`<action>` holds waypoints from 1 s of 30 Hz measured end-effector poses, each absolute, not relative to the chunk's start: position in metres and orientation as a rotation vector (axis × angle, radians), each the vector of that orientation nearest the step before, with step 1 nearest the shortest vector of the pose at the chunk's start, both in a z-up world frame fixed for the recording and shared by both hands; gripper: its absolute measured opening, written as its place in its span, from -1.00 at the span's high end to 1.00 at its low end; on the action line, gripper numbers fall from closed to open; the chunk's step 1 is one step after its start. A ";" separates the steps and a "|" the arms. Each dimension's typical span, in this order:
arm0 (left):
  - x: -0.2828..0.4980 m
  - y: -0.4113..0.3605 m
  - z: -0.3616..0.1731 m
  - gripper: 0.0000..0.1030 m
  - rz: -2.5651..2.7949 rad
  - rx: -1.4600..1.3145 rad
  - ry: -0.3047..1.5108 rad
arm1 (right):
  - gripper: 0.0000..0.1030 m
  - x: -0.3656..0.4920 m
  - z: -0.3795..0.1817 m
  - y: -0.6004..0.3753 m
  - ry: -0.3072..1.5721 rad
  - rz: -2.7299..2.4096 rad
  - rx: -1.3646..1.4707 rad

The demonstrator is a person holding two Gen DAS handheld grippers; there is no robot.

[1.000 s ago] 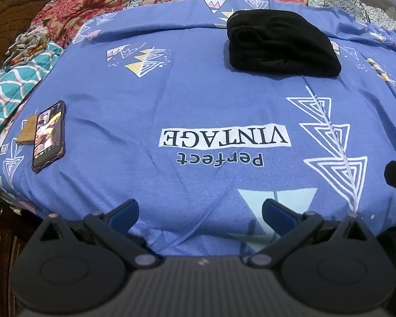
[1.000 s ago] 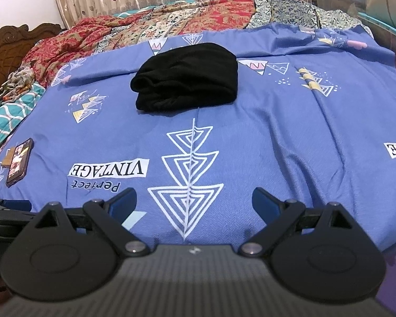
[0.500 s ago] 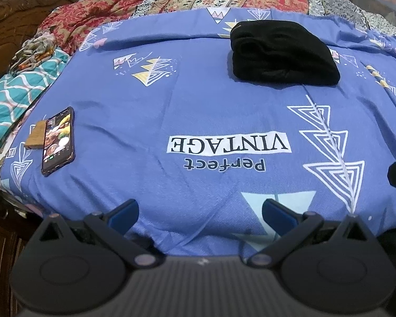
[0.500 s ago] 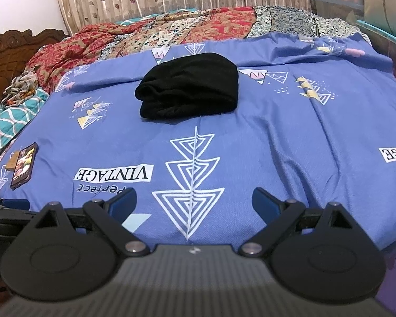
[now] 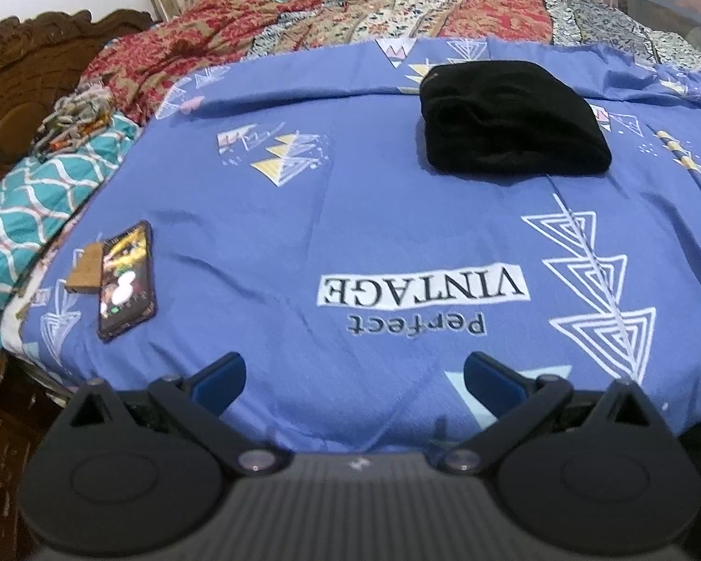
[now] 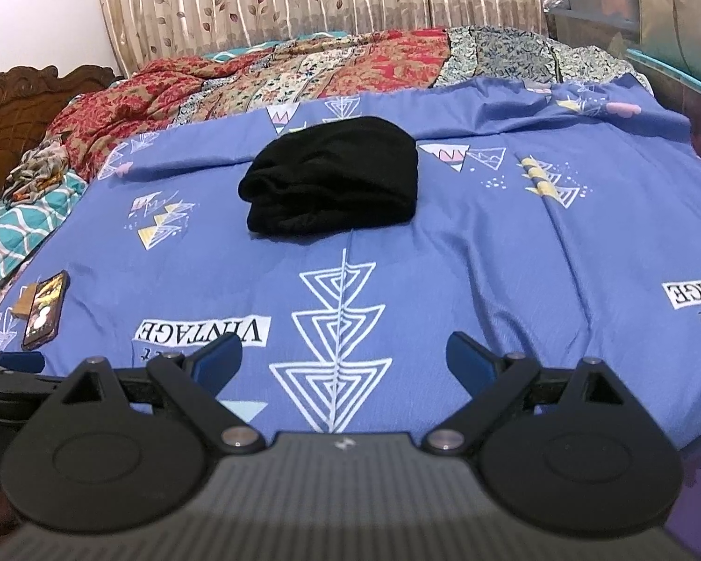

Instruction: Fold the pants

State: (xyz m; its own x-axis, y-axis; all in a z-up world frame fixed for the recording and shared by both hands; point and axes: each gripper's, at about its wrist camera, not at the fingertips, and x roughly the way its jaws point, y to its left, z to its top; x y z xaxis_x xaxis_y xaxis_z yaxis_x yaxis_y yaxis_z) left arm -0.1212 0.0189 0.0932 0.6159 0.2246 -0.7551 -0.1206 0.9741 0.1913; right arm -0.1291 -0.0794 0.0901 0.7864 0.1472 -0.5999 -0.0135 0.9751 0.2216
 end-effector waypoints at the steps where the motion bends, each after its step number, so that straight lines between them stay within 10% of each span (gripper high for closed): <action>1: -0.120 0.019 0.095 -1.00 0.202 0.129 0.880 | -0.86 -0.128 0.092 -0.079 0.658 0.089 0.209; 30: -0.088 0.007 0.178 -1.00 0.257 0.134 0.556 | -0.86 -0.101 0.149 -0.077 0.542 0.134 0.262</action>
